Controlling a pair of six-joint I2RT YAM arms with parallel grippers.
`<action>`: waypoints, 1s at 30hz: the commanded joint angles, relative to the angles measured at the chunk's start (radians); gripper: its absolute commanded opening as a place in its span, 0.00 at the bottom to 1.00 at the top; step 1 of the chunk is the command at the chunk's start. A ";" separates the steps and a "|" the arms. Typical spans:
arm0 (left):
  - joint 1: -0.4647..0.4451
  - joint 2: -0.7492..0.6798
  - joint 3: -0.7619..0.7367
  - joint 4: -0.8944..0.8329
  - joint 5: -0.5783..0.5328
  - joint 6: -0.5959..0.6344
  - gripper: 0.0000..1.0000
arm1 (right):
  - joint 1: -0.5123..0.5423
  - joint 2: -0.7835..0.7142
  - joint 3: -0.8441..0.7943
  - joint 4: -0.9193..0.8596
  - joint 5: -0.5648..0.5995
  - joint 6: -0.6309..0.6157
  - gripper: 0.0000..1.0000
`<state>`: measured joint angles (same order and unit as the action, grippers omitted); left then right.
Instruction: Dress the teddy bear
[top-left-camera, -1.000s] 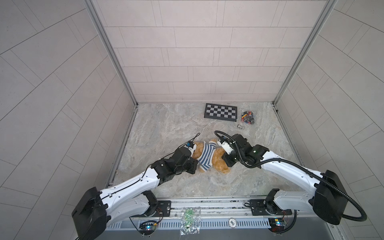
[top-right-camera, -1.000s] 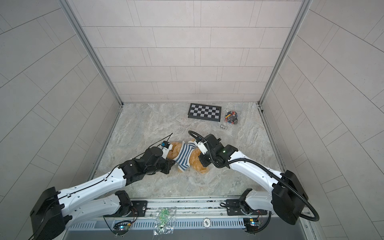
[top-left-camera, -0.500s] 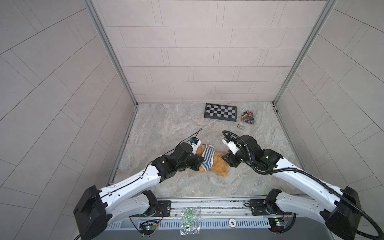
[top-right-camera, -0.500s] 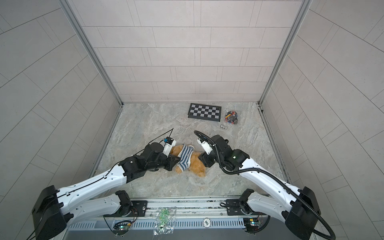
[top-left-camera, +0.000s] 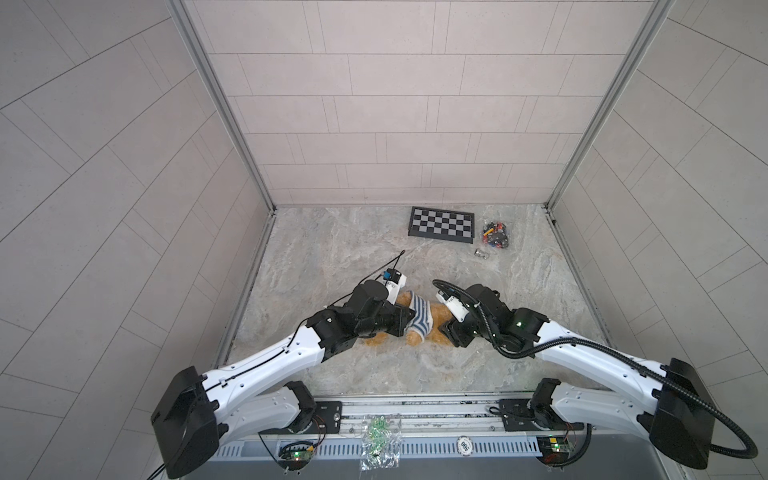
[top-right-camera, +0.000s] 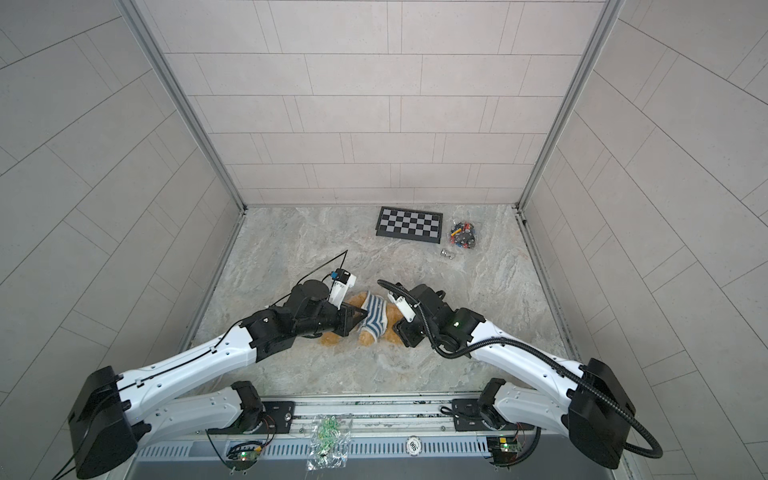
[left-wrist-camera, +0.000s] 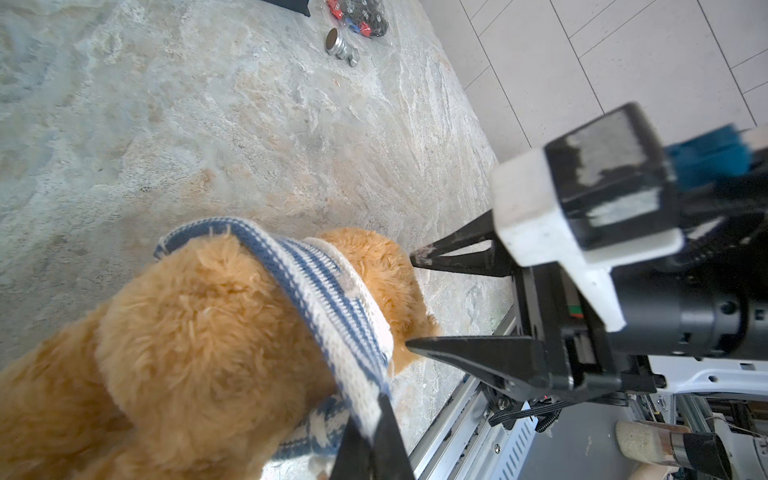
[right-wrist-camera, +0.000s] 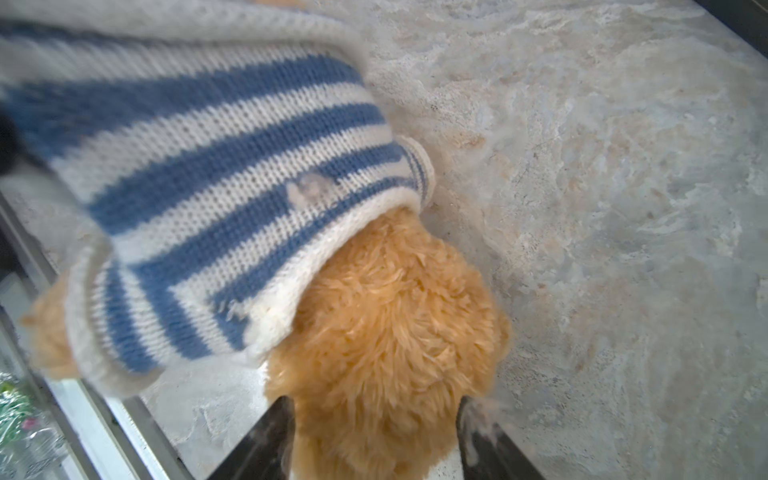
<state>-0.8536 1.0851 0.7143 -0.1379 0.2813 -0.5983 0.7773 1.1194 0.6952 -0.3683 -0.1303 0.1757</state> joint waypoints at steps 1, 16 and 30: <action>0.012 -0.007 0.040 0.047 0.004 -0.016 0.00 | 0.002 0.024 0.003 0.034 0.073 0.013 0.56; 0.177 0.050 0.037 -0.024 -0.007 0.006 0.00 | -0.060 0.058 -0.020 0.025 0.058 -0.008 0.00; -0.010 -0.112 0.023 -0.203 -0.241 0.046 0.51 | -0.063 0.072 0.035 0.004 -0.034 0.029 0.00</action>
<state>-0.8188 1.0290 0.7200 -0.2581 0.1268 -0.5522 0.7185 1.1877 0.7040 -0.3347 -0.1440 0.1898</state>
